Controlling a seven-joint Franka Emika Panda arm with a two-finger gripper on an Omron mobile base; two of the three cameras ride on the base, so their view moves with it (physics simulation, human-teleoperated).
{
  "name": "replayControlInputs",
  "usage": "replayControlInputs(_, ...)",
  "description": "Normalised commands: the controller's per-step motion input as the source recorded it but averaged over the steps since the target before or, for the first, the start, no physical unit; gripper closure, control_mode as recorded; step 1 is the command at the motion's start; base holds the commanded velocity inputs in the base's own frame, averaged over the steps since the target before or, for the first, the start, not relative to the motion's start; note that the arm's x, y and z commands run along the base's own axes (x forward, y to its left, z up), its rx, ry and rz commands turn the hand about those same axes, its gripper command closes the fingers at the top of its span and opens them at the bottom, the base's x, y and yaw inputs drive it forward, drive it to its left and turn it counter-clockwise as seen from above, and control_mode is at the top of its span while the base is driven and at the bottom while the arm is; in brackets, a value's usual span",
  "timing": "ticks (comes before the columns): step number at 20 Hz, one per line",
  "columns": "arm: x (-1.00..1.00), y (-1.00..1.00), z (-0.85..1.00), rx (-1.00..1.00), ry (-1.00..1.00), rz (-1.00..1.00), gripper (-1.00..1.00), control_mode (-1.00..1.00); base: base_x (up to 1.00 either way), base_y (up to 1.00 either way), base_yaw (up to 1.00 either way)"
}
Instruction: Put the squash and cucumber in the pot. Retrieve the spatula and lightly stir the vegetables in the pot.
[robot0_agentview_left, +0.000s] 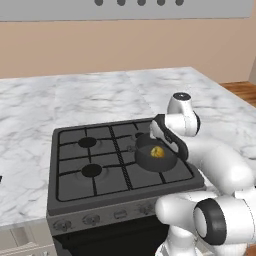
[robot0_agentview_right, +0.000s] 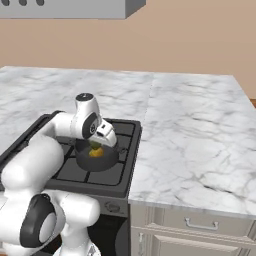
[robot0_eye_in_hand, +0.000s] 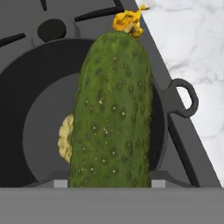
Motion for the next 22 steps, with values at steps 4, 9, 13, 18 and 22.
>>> replayControlInputs(4,0.39,0.14,-0.40,0.00,0.24,0.06,1.00,-1.00,0.00,0.00,0.00)
replayControlInputs(9,0.03,-0.01,0.07,0.09,0.07,0.01,1.00,-1.00,0.00,0.00,0.00)
replayControlInputs(13,0.03,0.00,0.04,0.14,0.29,0.00,1.00,-1.00,0.00,0.00,0.00)
replayControlInputs(18,0.01,0.02,-0.02,0.00,0.29,0.00,1.00,-1.00,0.00,0.00,0.00)
replayControlInputs(22,0.00,0.00,-0.25,-0.05,-0.05,0.00,1.00,-1.00,0.00,0.00,0.00)
